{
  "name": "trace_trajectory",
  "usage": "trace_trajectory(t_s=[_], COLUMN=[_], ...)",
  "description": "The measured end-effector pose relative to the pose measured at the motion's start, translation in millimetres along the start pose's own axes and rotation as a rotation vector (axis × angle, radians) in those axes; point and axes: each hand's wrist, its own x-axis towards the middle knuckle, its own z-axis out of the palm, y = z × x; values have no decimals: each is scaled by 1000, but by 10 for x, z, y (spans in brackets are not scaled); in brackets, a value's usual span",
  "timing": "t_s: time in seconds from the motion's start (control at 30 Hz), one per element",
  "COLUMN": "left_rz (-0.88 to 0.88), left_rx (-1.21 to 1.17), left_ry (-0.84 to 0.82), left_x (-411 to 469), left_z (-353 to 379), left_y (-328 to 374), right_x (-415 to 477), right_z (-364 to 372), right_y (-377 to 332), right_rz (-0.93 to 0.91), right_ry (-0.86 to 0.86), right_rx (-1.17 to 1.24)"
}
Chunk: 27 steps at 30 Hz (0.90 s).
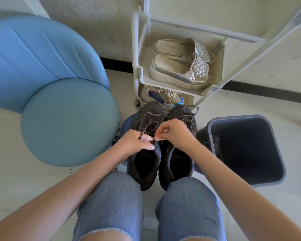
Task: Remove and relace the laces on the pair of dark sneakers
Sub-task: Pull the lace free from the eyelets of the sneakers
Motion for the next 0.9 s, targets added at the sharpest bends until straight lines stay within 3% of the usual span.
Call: trace_trajectory(t_s=[0.2,0.4,0.53,0.8,0.9], left_rz=[0,0,5,96,132], left_rx=[-13,-51,-6,86,240], left_ry=[3,-65,-61,-56,14], left_x=[39,46,49,44,87], left_z=[-6,-33,-48,-38,-25], left_y=[-44,-76,-89,-99,-109], right_x=[-113,-228,-162,-225,-408], right_z=[45,70,85,28,40], right_y=[24,230,245,214,-1], right_rz=[-43,-422,-538,-577,-460], right_ry=[-36,56,25,98,16], right_rx=[25,-216,-253,-247,-22])
